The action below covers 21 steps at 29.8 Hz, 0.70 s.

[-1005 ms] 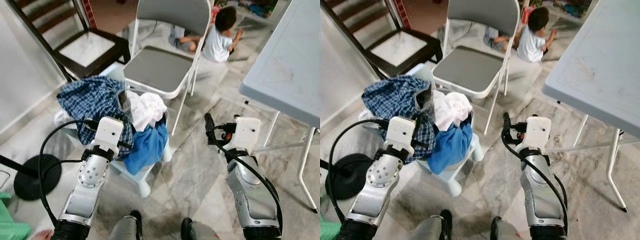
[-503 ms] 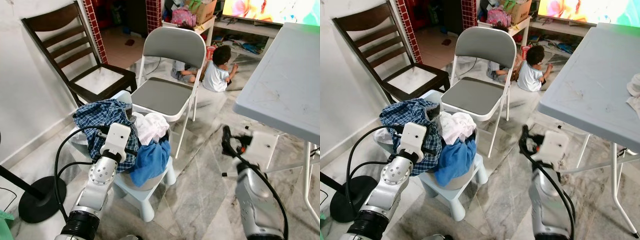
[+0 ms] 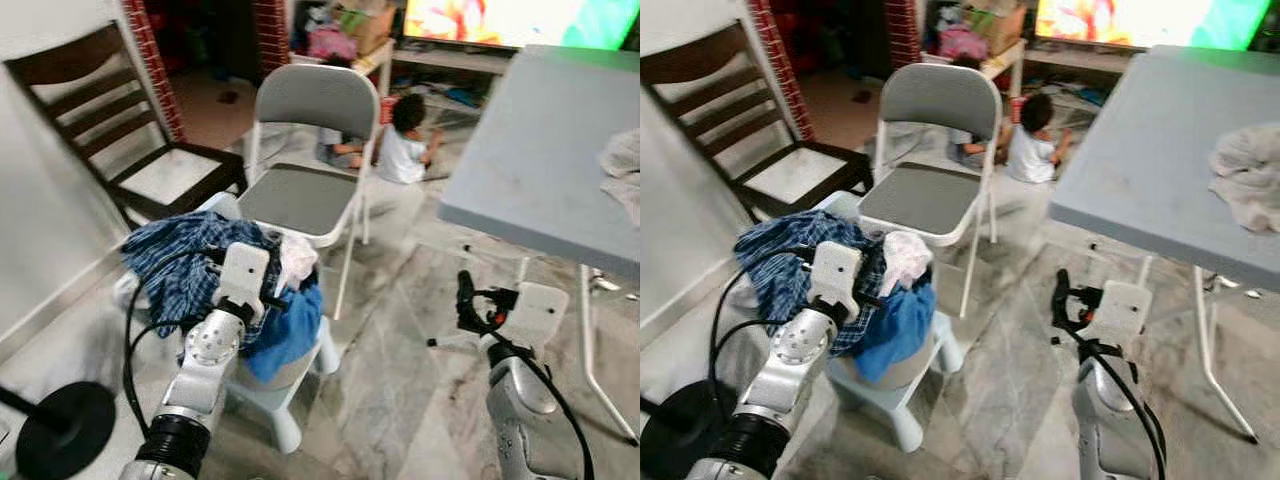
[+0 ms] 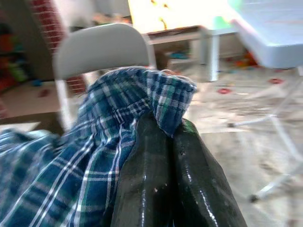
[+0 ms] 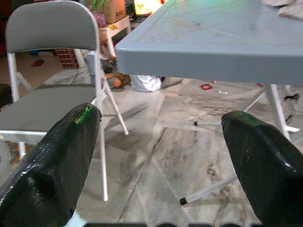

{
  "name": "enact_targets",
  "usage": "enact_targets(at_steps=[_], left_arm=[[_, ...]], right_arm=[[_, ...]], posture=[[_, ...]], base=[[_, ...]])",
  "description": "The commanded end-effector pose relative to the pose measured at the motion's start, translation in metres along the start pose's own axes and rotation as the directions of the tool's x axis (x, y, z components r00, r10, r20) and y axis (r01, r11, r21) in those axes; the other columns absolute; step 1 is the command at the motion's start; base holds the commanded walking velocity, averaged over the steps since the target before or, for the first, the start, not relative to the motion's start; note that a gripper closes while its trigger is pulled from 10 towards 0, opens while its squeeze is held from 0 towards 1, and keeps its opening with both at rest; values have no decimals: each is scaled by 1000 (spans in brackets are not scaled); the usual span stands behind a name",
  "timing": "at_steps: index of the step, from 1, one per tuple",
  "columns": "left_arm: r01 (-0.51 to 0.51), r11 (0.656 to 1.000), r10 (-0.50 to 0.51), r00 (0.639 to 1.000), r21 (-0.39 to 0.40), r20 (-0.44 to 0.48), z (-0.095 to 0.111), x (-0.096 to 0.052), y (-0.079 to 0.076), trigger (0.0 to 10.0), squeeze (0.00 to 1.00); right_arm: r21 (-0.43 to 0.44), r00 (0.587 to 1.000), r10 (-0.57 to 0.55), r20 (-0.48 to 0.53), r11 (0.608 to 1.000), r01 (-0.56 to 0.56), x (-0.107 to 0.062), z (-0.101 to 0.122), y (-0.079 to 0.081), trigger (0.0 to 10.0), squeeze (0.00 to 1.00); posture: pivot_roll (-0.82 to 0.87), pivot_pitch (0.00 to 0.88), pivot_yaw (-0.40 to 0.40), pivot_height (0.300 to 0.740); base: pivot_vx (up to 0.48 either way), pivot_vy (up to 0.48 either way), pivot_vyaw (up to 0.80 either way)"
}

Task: Hang hanger

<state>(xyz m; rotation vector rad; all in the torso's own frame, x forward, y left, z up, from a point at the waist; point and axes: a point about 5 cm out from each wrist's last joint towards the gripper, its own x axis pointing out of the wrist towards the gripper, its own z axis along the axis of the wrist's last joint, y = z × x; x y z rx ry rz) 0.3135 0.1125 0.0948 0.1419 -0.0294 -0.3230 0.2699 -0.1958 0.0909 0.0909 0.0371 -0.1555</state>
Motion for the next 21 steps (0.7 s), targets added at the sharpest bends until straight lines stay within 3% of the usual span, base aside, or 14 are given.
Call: enact_targets(at_steps=[1,5,8,14,17,21], left_arm=[[25,999,-25,999,-19,34,8,3,-5,10000,0],[83,995,-80,995,-59,55,14,7,-15,10000,0],[100,993,-96,993,-61,72,18,14,-13,10000,0],[39,992,-27,994,-122,104,30,19,-7,10000,0],[55,993,-44,993,-105,107,30,18,-7,10000,0],[69,992,-60,994,-103,89,25,16,-7,10000,0]], right_arm=[[-11,999,19,26,1000,-18,2,10,4,10000,0],[-35,997,60,39,998,-59,5,16,13,10000,0],[-34,993,102,62,994,-100,11,21,26,10000,0],[-35,989,135,62,990,-133,16,24,33,10000,0],[-62,988,141,71,989,-136,20,28,34,10000,0],[-34,991,111,73,993,-109,20,30,29,10000,0]], posture=[[-130,101,39,740],[-146,122,27,740],[-123,92,22,740],[-95,112,23,740],[-104,130,25,740],[-97,142,29,740]], base=[[0,0,-788],[0,0,-784],[0,0,-685],[0,0,0],[0,0,0],[0,0,0]])
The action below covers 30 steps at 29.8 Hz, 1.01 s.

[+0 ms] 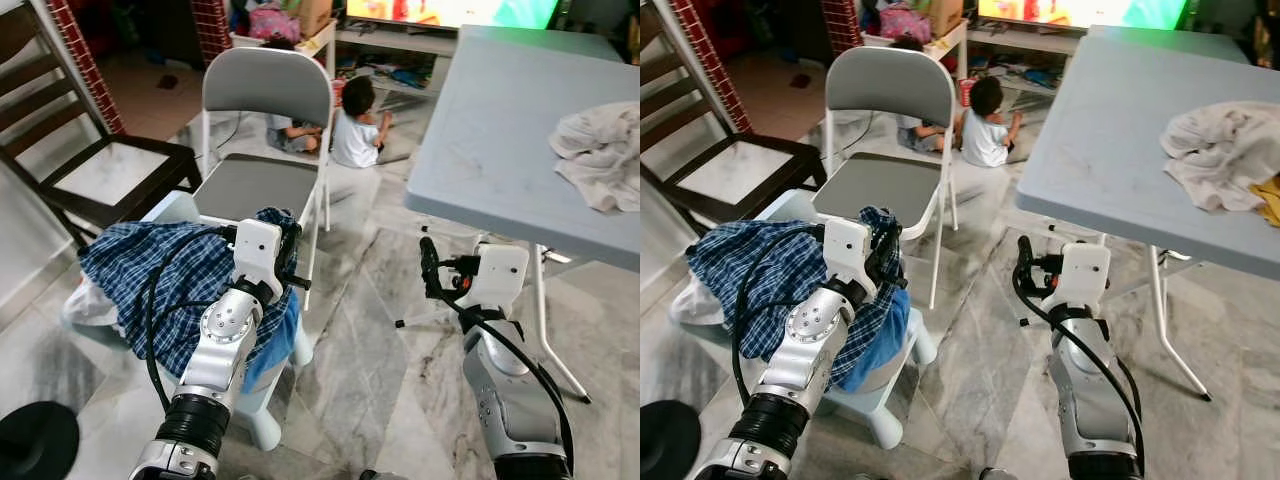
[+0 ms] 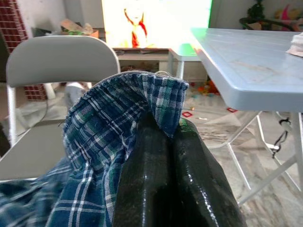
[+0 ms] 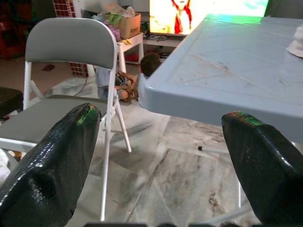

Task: Hang hanger

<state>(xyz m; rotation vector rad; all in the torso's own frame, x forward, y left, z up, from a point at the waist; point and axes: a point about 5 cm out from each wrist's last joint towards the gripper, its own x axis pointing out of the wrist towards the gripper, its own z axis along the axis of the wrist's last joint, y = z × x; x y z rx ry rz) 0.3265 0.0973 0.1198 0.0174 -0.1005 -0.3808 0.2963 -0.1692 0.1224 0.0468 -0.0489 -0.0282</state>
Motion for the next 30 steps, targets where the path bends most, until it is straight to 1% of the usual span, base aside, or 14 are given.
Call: enact_targets(at_steps=[1,3,5,11,15,17,24,30], left_arm=[[14,1000,-14,1000,4,-9,-1,-1,-1,10000,0],[19,1000,-19,1000,2,-3,0,-1,-3,10000,0],[18,1000,-18,1000,-6,-3,1,-1,-4,10000,0],[12,1000,-12,1000,-10,2,3,-1,-4,10000,0],[1,1000,-1,1000,9,-2,3,-6,2,10000,0],[-1,1000,1,1000,8,-3,3,-7,2,10000,0],[-7,1000,7,1000,-2,-11,1,-11,-1,10000,0],[1,1000,-1,1000,-11,-16,0,-10,-4,10000,0]], right_arm=[[10,1000,-20,-8,1000,20,-1,0,-4,10000,0],[6,1000,-21,-14,1000,22,-2,-2,-6,10000,0],[6,999,-25,-25,1000,25,-4,-5,-6,10000,0],[15,999,-26,-27,1000,26,-5,-5,-2,10000,0],[23,999,-19,-37,1000,20,-5,-9,2,10000,0],[23,999,-16,-37,1000,17,-5,-9,3,10000,0],[17,999,-6,-38,1000,6,-5,-8,4,10000,0],[11,999,-10,-41,1000,10,-6,-8,1,10000,0]], posture=[[-97,142,29,740],[-97,146,30,740],[-96,154,33,740],[-85,167,47,740],[-63,181,40,740],[-63,181,40,740],[-62,193,24,740],[-77,187,20,740]], base=[[0,0,0],[0,-247,0],[0,-356,-494],[0,-393,-769],[0,-396,-683],[0,-386,-456],[0,-373,0],[0,-351,0]])
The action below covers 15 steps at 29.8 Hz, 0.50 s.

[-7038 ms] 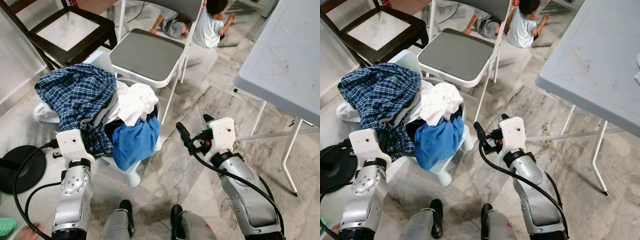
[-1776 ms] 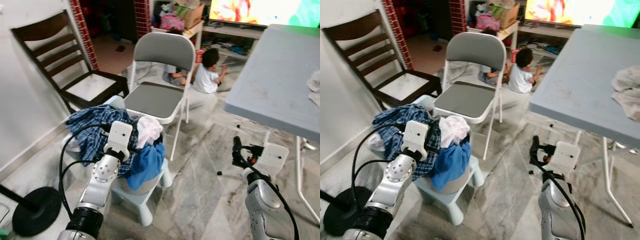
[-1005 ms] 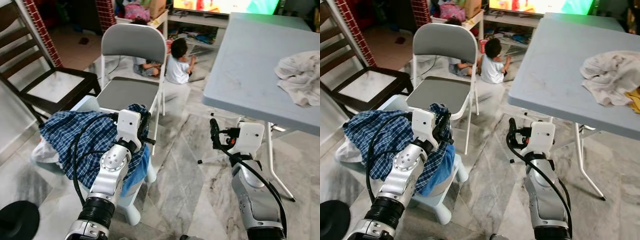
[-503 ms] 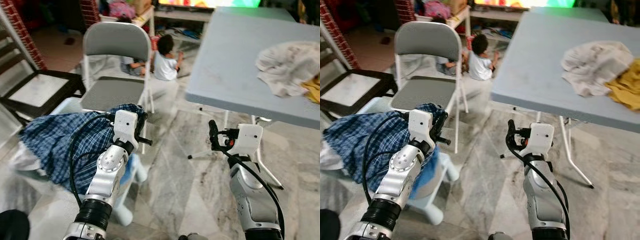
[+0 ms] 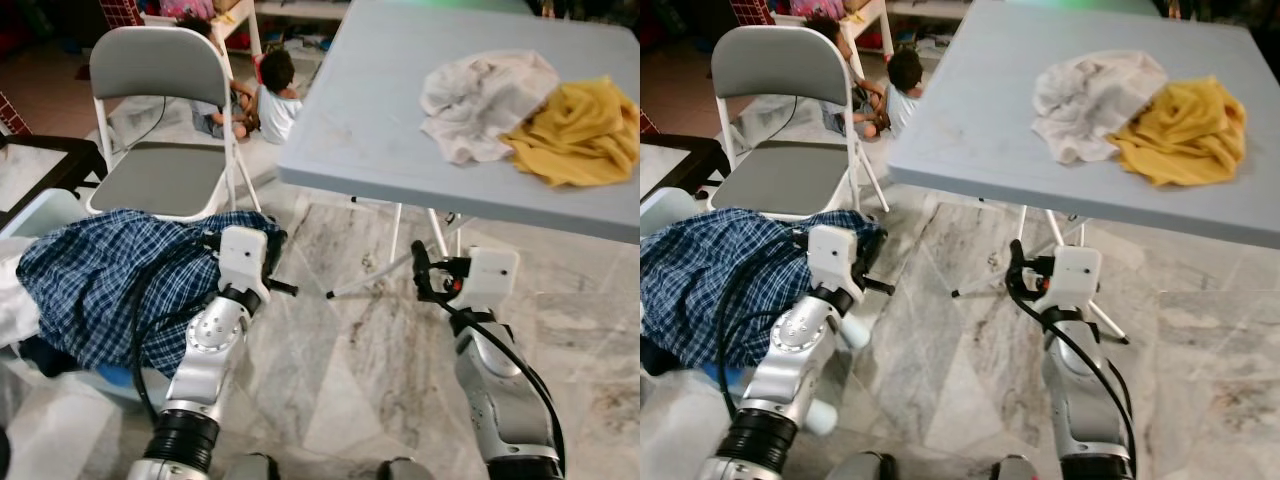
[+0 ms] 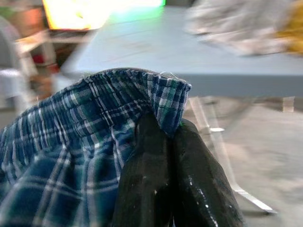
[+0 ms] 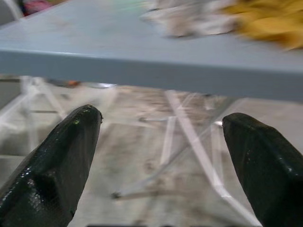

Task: Hang hanger

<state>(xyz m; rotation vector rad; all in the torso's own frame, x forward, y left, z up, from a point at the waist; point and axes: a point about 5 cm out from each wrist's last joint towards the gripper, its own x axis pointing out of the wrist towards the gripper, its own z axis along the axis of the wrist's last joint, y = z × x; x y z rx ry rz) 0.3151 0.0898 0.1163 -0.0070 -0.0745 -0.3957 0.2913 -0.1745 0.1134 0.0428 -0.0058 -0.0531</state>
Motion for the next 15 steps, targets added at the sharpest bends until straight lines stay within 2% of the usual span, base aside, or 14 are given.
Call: enact_targets(at_steps=[1,15], left_arm=[[-11,1000,10,1000,16,4,2,-1,6,10000,0],[20,1000,-20,1000,1,-8,0,2,-2,10000,0]], right_arm=[[15,1000,13,2,1000,-13,-1,1,7,10000,0],[12,1000,-8,-5,1000,8,-5,-1,3,10000,0]], posture=[[-81,185,20,740],[-100,165,21,740]], base=[[0,-352,0],[0,-351,0]])
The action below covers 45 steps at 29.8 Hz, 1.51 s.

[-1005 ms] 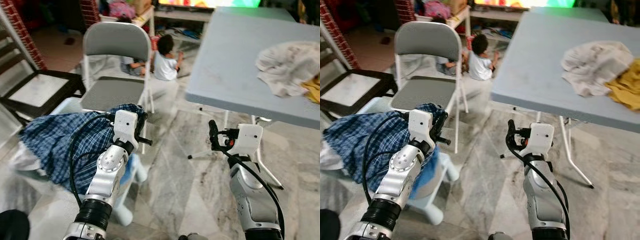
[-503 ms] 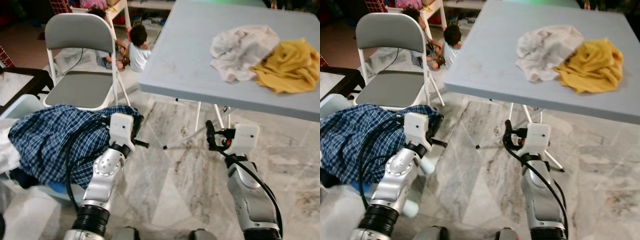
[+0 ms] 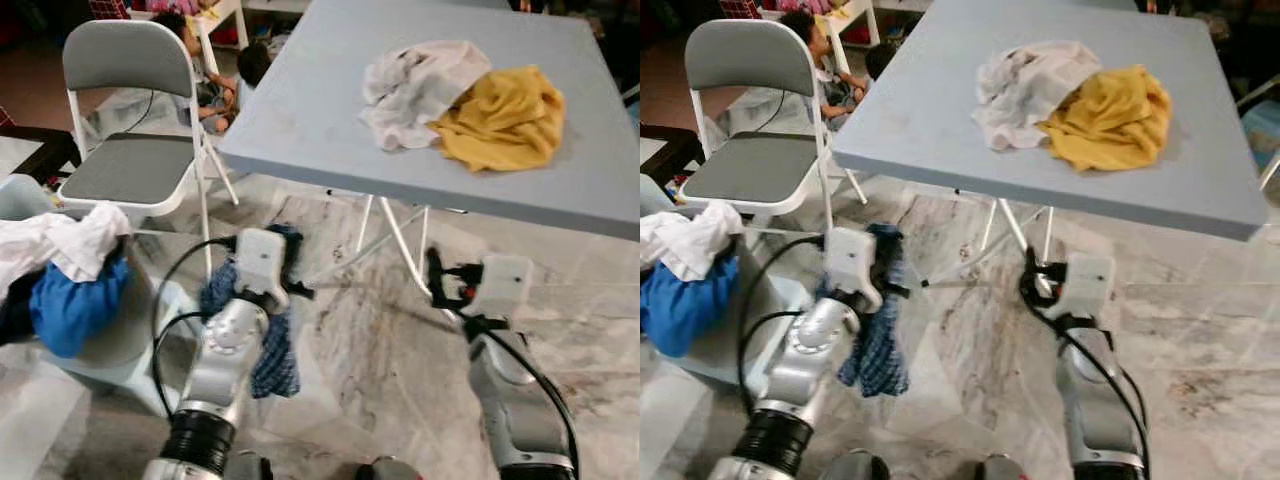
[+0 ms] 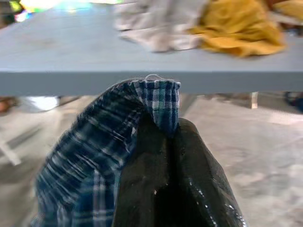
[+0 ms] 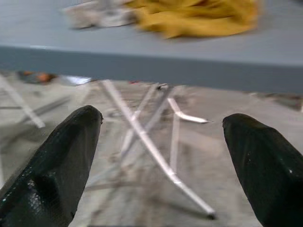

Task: Hang hanger

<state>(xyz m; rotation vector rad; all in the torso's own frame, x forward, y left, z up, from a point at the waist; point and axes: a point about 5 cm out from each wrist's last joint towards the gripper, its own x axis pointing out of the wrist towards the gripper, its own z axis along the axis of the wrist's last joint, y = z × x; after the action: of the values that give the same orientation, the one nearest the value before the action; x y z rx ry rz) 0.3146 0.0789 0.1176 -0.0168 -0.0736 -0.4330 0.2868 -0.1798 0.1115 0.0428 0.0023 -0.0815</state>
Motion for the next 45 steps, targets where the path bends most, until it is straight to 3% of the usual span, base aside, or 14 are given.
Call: enact_targets(at_steps=[1,4,20,33,45], left_arm=[[-17,1000,17,1000,12,-9,-1,-2,8,10000,0],[-68,998,68,998,-13,-13,-2,0,12,10000,0],[-122,991,121,992,-53,-34,-6,2,17,10000,0],[-109,991,105,993,-75,-54,-10,2,14,10000,0],[-93,993,89,995,-79,-53,-10,2,12,10000,0]], right_arm=[[12,1000,20,3,1000,-20,-1,0,8,10000,0],[12,1000,19,2,1000,-19,-1,0,8,10000,0],[6,1000,19,-1,1000,-19,3,1,6,10000,0],[6,1000,16,-9,1000,-16,1,-1,5,10000,0],[2,1000,10,-8,1000,-10,1,0,3,10000,0]], posture=[[-100,165,21,740],[-103,159,22,740],[-101,140,8,740],[-110,143,11,740],[-115,145,11,740]], base=[[0,-352,0],[0,0,0],[0,0,0],[0,0,-715],[0,413,-788]])
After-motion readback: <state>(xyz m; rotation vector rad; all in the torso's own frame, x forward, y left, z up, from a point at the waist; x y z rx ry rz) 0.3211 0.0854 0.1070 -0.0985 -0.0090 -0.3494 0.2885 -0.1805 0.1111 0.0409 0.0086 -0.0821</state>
